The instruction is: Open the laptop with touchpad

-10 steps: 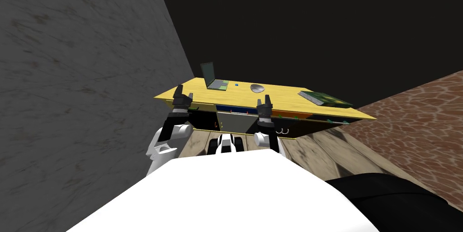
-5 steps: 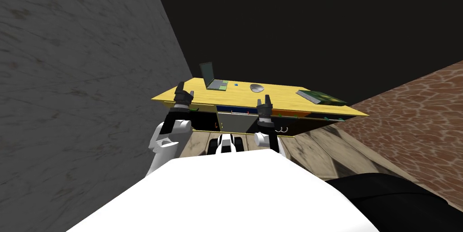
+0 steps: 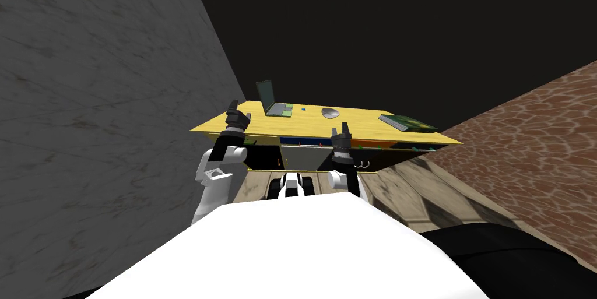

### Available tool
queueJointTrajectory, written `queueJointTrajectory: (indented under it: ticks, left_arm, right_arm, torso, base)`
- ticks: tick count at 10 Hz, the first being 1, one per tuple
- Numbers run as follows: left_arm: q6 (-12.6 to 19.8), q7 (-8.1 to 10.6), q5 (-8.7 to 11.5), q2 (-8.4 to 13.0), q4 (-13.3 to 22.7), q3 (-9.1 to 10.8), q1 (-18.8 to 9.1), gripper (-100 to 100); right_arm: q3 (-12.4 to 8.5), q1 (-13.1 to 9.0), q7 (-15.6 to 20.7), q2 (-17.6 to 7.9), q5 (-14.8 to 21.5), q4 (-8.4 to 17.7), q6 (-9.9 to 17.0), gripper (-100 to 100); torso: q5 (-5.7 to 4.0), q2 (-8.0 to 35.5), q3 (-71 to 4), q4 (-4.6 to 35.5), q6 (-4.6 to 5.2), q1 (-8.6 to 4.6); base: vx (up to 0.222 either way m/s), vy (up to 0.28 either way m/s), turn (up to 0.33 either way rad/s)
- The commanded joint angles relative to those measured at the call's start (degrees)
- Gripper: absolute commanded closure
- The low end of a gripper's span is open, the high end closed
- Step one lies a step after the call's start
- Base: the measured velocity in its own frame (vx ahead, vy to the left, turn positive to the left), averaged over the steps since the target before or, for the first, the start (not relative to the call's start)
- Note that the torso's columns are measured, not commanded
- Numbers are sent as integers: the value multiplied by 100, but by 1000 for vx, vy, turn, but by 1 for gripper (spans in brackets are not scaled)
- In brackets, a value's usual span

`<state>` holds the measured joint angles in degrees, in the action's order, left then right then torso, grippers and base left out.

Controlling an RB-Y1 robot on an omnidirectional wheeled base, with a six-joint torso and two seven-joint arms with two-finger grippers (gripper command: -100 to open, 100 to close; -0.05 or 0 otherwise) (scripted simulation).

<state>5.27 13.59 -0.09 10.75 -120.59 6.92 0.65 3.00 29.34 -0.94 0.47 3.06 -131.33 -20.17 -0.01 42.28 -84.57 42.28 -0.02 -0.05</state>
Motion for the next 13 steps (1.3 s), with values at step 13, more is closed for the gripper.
queueJointTrajectory:
  ticks: [13]
  left_arm:
    - [2130, 1025, -445, -198, 762, 383, -1985, -100]
  right_arm:
    - [0, 0, 0, 0, 0, 0, 0, 0]
  torso:
    - [2, 0, 0, 0, 0, 5]
  base:
    - [5, 40, -71]
